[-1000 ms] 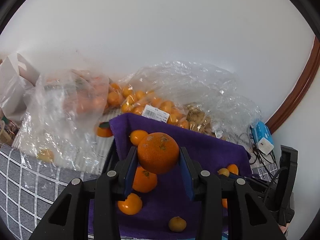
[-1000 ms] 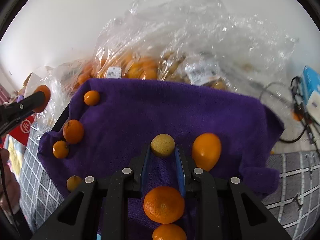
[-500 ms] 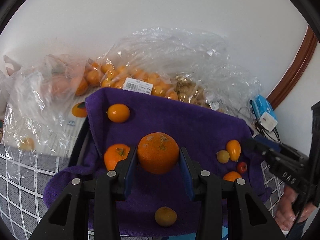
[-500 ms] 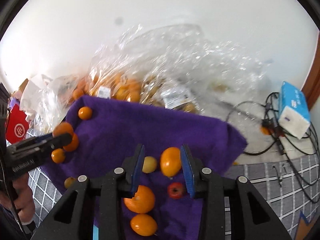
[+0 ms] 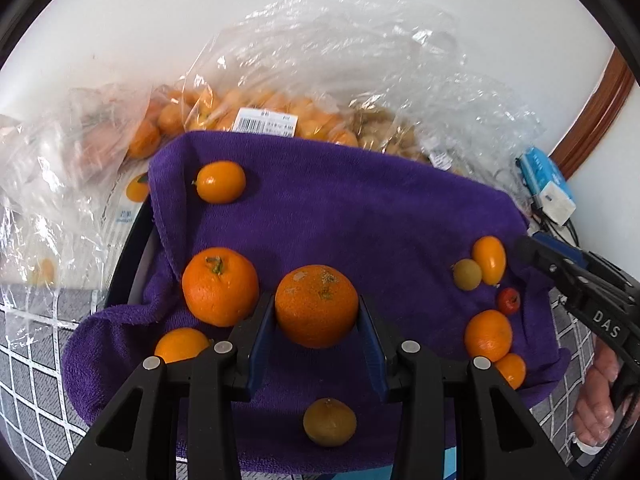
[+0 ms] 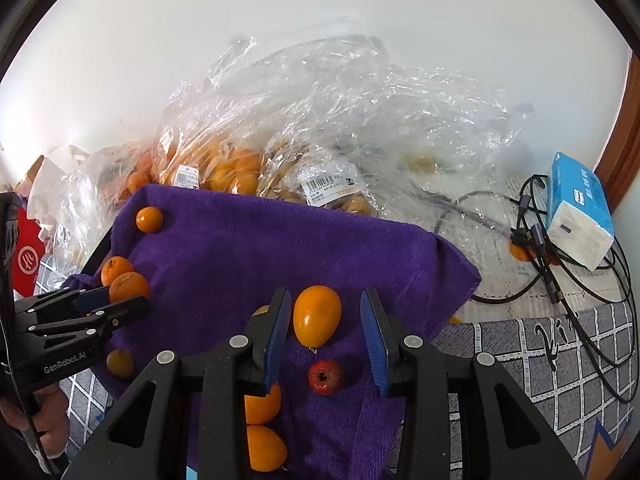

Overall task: Organize fruits
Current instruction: 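Carry both fruits onto the purple towel and open both grippers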

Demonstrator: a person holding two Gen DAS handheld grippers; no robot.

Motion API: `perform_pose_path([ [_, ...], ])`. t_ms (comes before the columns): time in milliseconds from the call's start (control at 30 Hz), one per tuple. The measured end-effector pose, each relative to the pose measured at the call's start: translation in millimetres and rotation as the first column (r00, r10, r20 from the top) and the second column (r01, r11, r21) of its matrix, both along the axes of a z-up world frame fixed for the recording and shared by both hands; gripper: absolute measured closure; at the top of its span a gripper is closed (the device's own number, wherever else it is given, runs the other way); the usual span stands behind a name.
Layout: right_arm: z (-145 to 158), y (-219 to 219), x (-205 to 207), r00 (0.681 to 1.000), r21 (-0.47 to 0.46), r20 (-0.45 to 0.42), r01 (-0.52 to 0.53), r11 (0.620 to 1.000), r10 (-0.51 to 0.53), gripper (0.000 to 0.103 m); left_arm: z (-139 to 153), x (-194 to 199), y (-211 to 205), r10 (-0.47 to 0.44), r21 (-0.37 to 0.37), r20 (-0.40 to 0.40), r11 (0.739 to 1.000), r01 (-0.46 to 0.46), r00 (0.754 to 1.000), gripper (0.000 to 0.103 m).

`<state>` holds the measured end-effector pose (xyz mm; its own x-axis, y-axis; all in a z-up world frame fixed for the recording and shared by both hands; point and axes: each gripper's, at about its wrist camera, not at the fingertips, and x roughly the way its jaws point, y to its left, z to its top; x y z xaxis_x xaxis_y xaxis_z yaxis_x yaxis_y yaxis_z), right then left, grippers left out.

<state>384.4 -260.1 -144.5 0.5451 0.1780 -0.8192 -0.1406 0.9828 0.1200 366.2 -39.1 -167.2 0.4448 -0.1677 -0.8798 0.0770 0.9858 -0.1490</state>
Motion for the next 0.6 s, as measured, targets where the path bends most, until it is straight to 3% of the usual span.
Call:
perform_pose_path([
  [367,-10,6,3,0.999,0.025,-0.034,-0.004,1.0,0.005,0.066,-8,2,0,0.019,0.009,-0.07,1.0,-0.019,0.997,0.064],
  [600,-4,16,0,1.0,-0.007,-0.02,-0.006,1.0,0.005,0.066,12,-3,3,0.0,-0.016,-0.028,1.0,-0.001,1.0,0.055],
])
